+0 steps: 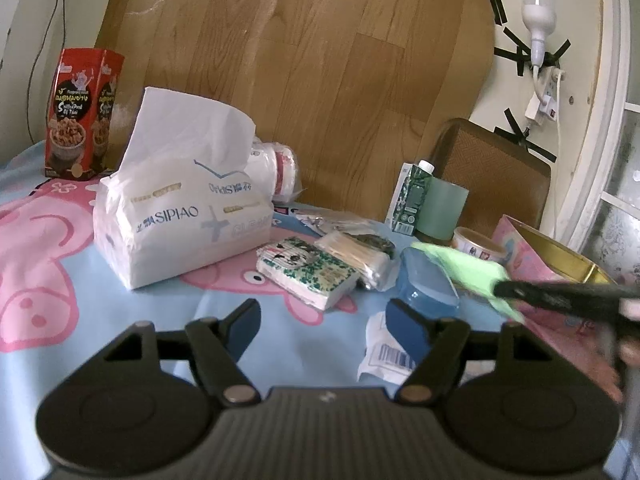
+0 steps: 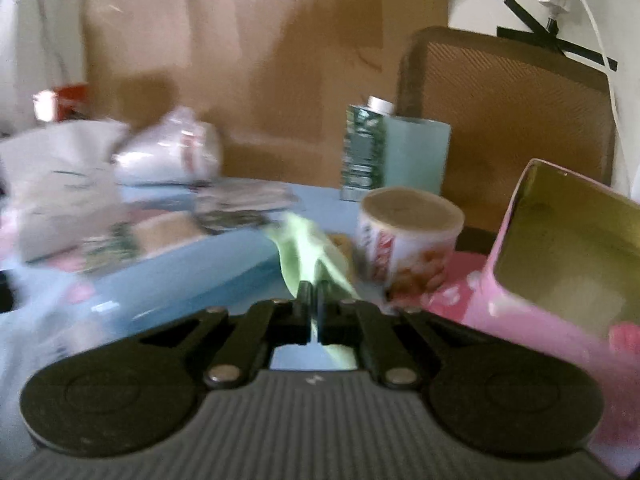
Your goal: Organize soft objects
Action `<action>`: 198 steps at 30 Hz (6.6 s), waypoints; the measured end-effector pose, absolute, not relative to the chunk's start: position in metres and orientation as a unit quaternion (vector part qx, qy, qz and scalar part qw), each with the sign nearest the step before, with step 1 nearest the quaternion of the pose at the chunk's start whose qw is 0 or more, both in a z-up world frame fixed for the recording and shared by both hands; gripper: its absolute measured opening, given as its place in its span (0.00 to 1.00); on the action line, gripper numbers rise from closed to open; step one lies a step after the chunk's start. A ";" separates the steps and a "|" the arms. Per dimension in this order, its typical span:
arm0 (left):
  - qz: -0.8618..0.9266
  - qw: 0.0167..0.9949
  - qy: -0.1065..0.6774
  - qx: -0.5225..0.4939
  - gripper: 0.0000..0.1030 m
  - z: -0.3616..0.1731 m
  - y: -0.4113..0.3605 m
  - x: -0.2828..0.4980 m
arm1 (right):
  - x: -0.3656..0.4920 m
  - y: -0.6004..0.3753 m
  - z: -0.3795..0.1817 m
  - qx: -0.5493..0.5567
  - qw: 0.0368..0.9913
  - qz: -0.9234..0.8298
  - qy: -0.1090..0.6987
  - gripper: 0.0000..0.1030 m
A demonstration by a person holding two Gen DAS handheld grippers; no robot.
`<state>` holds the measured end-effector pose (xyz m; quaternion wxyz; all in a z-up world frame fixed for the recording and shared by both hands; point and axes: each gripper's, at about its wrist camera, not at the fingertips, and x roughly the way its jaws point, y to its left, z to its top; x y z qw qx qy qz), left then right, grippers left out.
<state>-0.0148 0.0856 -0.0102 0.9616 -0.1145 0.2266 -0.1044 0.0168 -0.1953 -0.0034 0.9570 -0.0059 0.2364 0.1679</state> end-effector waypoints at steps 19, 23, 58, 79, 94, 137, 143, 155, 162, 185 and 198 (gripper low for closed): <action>-0.320 0.884 0.329 -0.087 0.60 0.013 -0.021 -0.009 | -0.093 -0.223 -0.028 -0.010 0.928 0.268 0.259 0.44; -0.311 0.873 0.371 -0.063 0.45 -0.003 -0.048 0.007 | -0.083 -0.223 -0.034 -0.014 0.930 0.255 0.265 0.44; -0.362 0.915 0.179 0.005 0.57 0.070 -0.155 0.014 | -0.018 -0.364 -0.002 0.150 0.979 -0.078 0.118 0.69; -0.125 0.959 0.225 -0.116 0.82 0.011 0.093 -0.021 | -0.059 -0.196 -0.016 0.048 0.949 0.226 0.215 0.86; -0.089 0.945 0.272 -0.155 0.87 -0.013 0.117 -0.003 | -0.046 -0.179 -0.031 0.059 0.931 0.232 0.277 0.87; -0.101 0.935 0.296 -0.168 0.92 -0.019 0.115 0.002 | -0.046 -0.168 -0.034 0.036 0.932 0.239 0.269 0.92; -0.101 0.935 0.296 -0.169 0.92 -0.019 0.116 0.002 | -0.046 -0.168 -0.035 0.037 0.932 0.239 0.269 0.92; -0.106 0.933 0.298 -0.170 0.92 -0.020 0.115 0.002 | -0.046 -0.167 -0.035 0.037 0.933 0.238 0.269 0.92; -0.112 0.932 0.298 -0.172 0.92 -0.019 0.115 0.002 | -0.046 -0.167 -0.035 0.037 0.933 0.237 0.269 0.92; -0.130 0.928 0.300 -0.182 0.92 -0.020 0.119 0.004 | -0.046 -0.166 -0.035 0.033 0.932 0.241 0.268 0.92; -0.138 0.926 0.298 -0.188 0.92 -0.019 0.121 0.003 | -0.046 -0.165 -0.035 0.033 0.932 0.241 0.268 0.92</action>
